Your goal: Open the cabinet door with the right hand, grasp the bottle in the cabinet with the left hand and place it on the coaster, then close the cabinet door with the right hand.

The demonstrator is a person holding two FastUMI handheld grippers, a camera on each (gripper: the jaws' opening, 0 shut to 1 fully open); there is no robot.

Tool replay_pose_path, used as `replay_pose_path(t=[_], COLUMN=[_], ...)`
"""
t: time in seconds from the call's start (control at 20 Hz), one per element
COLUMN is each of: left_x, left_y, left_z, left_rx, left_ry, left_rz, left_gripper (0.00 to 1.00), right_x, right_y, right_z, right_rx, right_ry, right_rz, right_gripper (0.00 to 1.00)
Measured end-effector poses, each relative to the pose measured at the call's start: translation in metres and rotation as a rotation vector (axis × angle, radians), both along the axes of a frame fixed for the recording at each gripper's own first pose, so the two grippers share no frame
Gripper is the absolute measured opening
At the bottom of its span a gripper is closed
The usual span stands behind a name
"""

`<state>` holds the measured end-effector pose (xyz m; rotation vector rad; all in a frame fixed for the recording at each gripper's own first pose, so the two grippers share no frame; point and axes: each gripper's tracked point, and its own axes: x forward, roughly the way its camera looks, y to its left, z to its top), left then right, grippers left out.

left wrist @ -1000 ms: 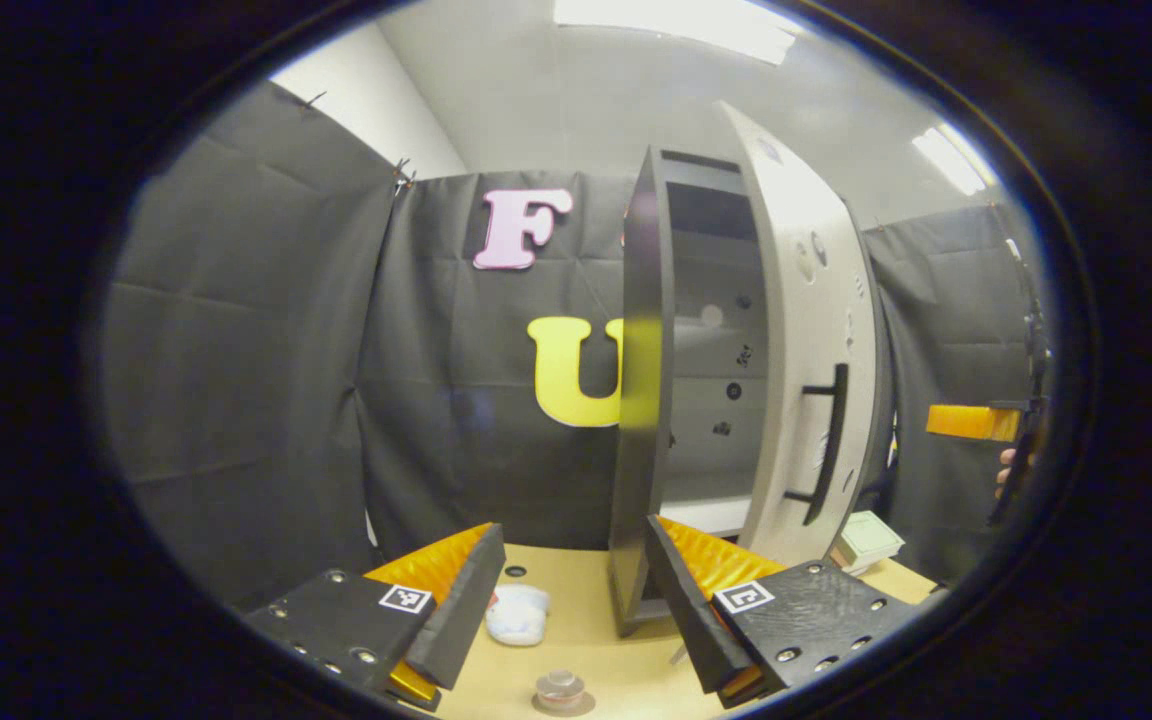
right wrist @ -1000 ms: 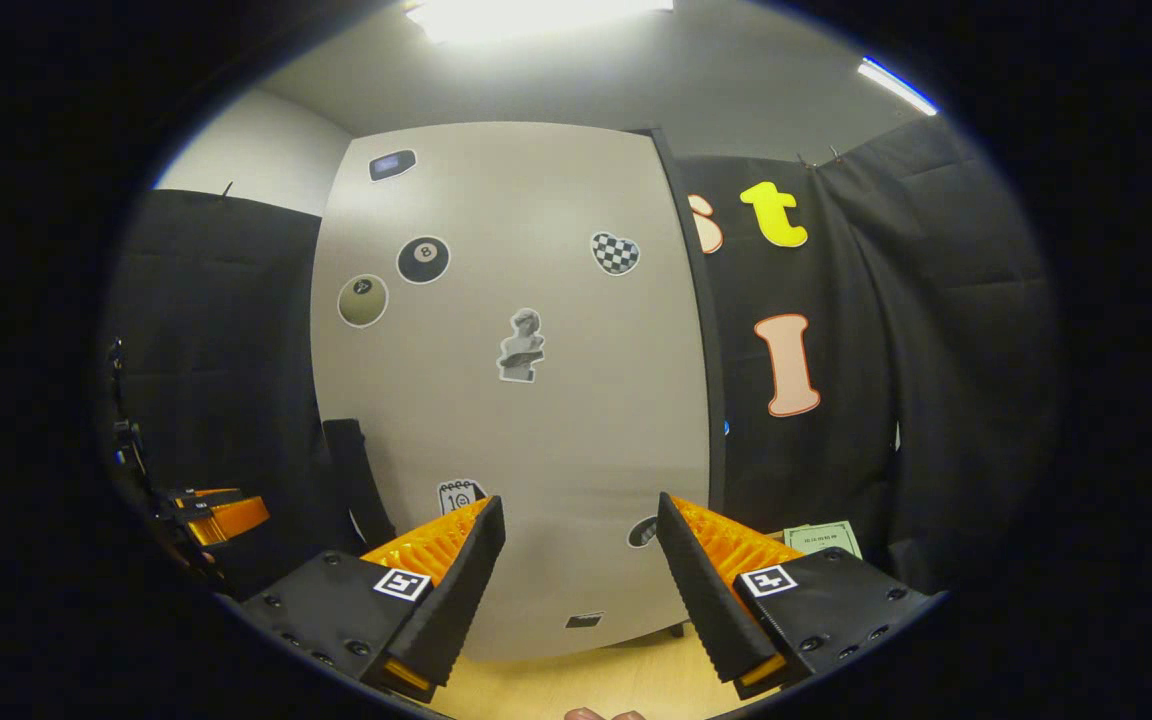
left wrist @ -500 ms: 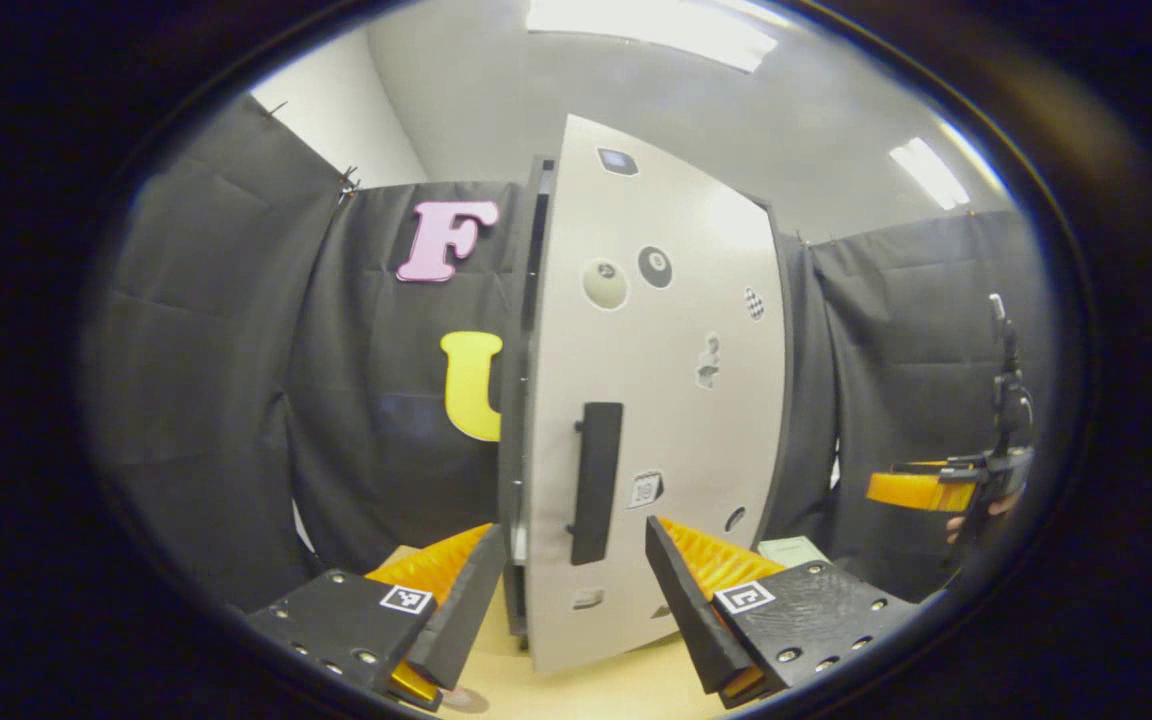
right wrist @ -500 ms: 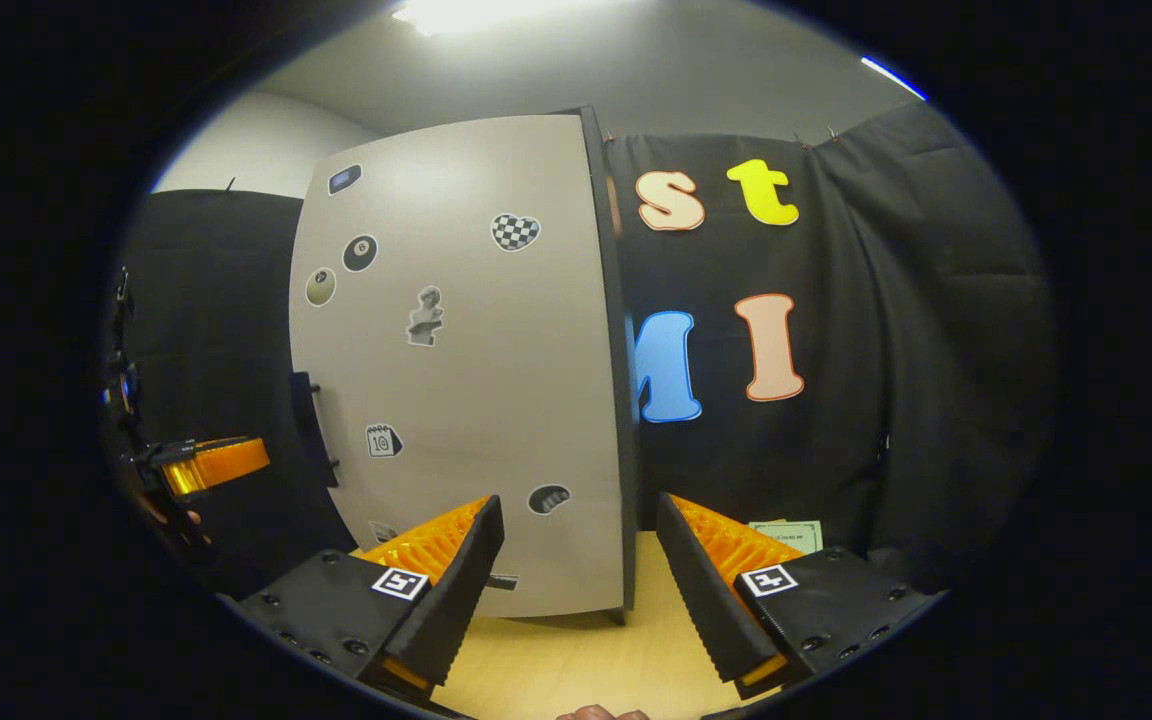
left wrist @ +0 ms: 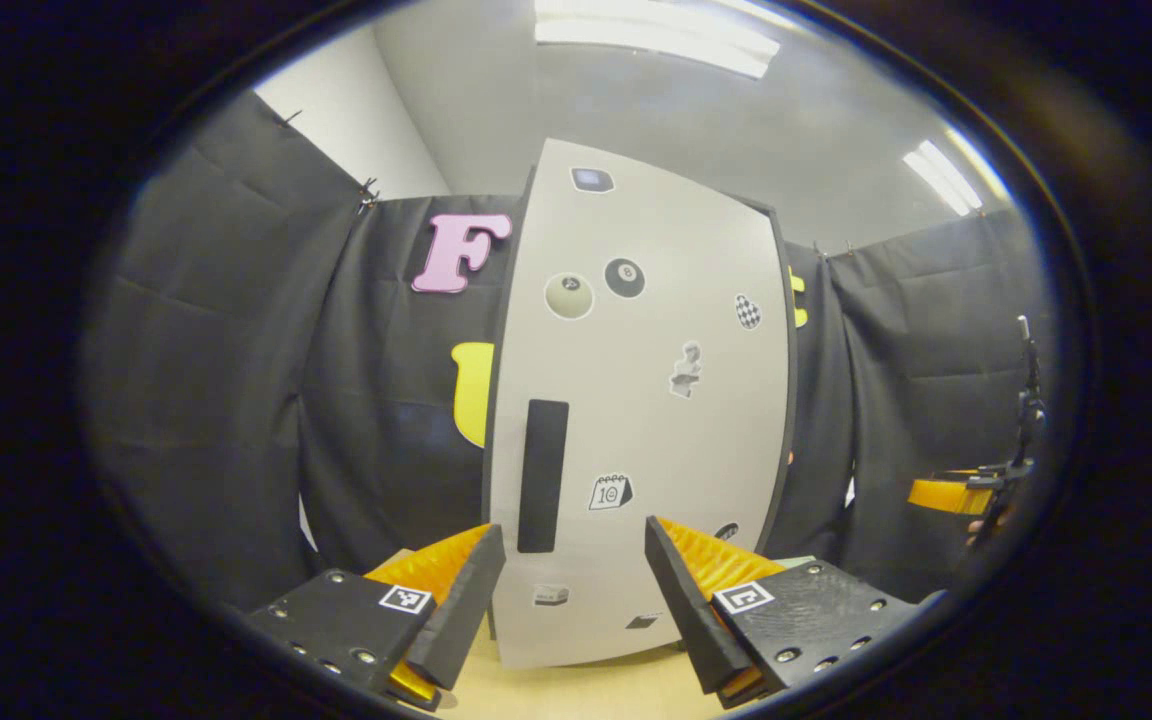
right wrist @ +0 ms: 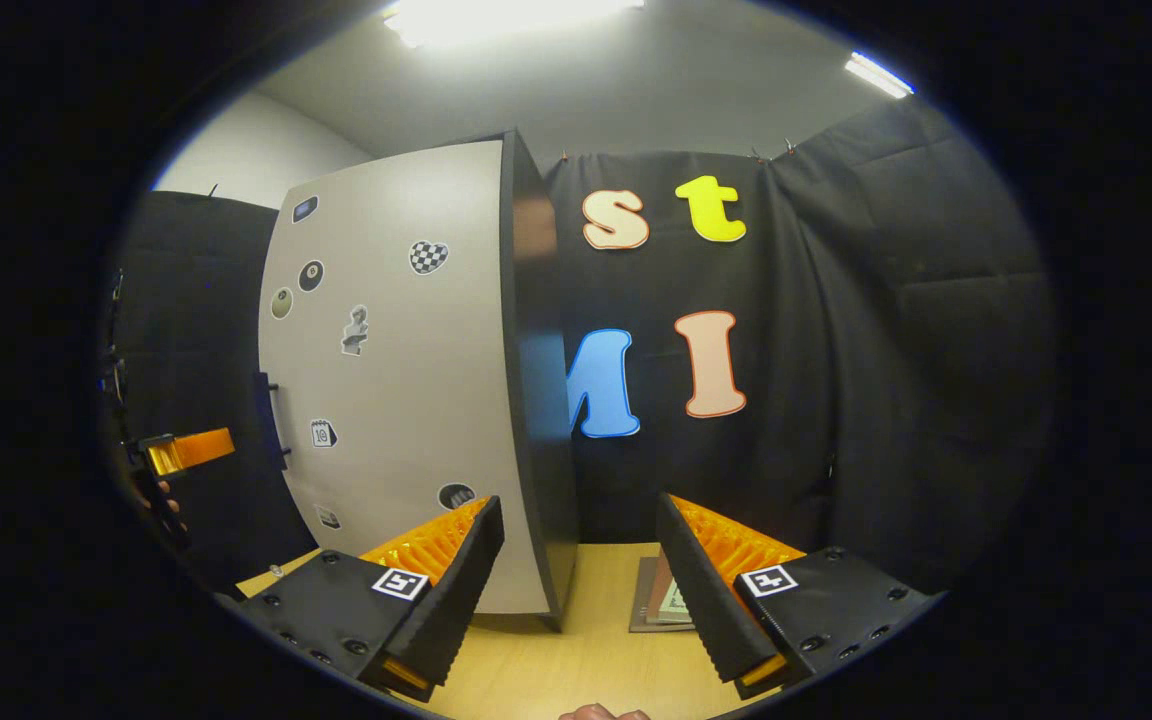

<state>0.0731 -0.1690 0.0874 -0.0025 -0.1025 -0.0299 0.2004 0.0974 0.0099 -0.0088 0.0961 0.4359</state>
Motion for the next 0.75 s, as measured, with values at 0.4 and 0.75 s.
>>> replay_pose_path(t=[0.4, 0.75], left_x=[-0.019, -0.03], left_y=[0.005, 0.026], left_z=[0.016, 0.009], left_rx=[0.008, -0.013], left_ry=[-0.052, -0.028], left_rz=[0.009, 0.02], left_gripper=[0.88, 0.84], right_x=[0.003, 0.006], right_y=[-0.006, -0.001], right_z=[0.003, -0.008], right_rx=[-0.016, 0.026], right_ry=[-0.068, -0.016], right_rz=[-0.034, -0.074], right_gripper=[0.97, 0.92])
